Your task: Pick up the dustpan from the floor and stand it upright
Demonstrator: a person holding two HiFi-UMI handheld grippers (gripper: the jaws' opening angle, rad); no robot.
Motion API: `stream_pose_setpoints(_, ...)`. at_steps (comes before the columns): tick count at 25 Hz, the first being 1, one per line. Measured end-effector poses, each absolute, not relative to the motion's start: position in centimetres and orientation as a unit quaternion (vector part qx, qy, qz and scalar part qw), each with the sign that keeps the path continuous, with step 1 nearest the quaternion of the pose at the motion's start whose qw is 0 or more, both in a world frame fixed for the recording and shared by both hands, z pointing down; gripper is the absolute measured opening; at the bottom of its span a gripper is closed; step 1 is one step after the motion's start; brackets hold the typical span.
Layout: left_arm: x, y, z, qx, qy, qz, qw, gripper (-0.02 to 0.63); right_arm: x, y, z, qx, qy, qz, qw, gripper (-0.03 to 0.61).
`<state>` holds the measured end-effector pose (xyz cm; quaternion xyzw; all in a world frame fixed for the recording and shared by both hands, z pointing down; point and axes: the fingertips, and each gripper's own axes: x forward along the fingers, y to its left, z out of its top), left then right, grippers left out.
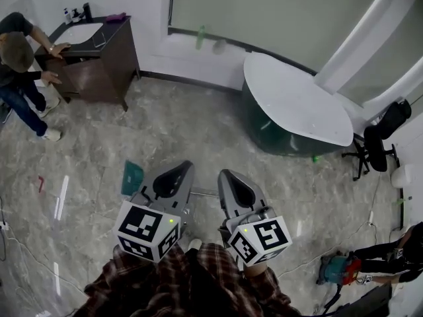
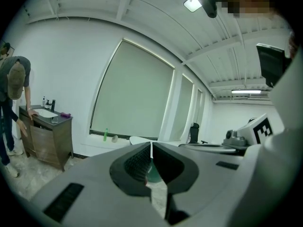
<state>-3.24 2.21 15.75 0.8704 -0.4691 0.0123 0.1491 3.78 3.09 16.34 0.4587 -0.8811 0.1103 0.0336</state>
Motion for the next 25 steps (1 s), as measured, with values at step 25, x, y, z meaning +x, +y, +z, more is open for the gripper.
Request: stream_pose_setpoints(25,-2.2,-12.2,16.5,0.916,-0.357,0.048,0.175,0.021,5.8,-9.5,16.6,0.583,-0.799,0.135,0.049,0.011)
